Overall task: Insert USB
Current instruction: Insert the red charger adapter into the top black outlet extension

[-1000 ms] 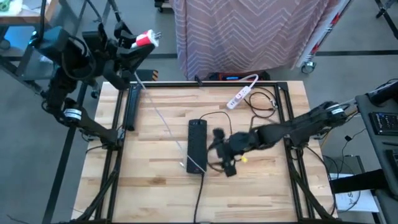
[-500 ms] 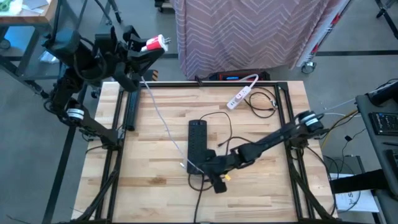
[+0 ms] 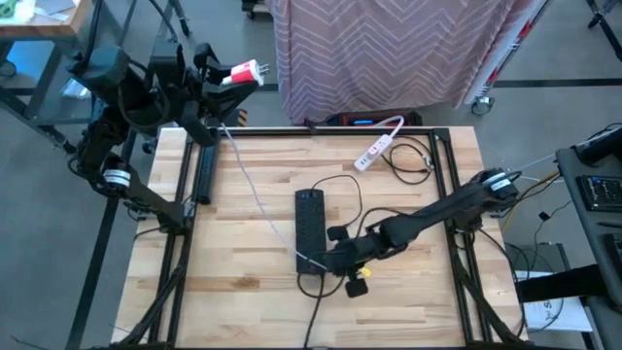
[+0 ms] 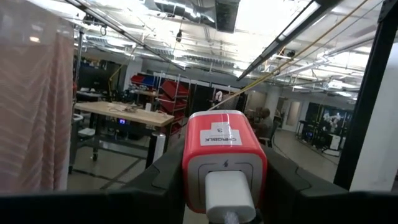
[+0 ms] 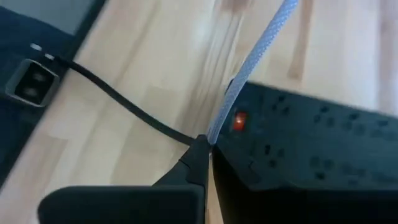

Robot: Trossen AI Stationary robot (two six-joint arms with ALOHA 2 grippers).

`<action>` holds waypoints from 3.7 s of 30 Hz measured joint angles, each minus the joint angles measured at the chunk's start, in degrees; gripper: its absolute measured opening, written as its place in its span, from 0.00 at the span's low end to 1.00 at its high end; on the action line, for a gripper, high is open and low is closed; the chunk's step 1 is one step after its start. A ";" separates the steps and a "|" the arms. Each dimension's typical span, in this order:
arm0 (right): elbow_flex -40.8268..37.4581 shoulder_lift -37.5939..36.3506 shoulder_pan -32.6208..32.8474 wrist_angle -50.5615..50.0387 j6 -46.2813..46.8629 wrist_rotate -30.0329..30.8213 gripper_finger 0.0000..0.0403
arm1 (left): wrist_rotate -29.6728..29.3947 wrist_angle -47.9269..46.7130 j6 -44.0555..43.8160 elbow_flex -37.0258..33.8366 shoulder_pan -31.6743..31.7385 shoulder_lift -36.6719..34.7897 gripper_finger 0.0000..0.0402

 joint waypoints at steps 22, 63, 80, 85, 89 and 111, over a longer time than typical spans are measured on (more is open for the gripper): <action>2.44 -0.63 -8.84 19.88 -13.27 24.25 0.00 | -21.54 -56.69 -18.28 -0.44 3.19 0.46 0.32; -1.47 11.64 1.61 17.61 0.17 12.80 0.51 | 7.63 -39.11 -12.28 -61.44 57.87 2.02 0.32; -10.84 9.74 3.47 21.66 4.91 19.77 0.50 | 7.45 -35.19 -14.08 -54.53 62.98 16.06 0.32; -13.46 8.60 3.27 22.71 4.93 25.08 0.49 | 6.29 -36.39 -10.76 -50.58 63.08 20.60 0.32; -14.22 7.37 1.47 22.70 0.49 28.93 0.49 | 7.81 -39.64 -5.75 -48.07 61.48 21.28 0.32; -8.63 3.68 -21.72 37.91 -14.94 0.36 0.49 | -1.85 -47.24 -6.05 -49.85 57.97 15.31 0.32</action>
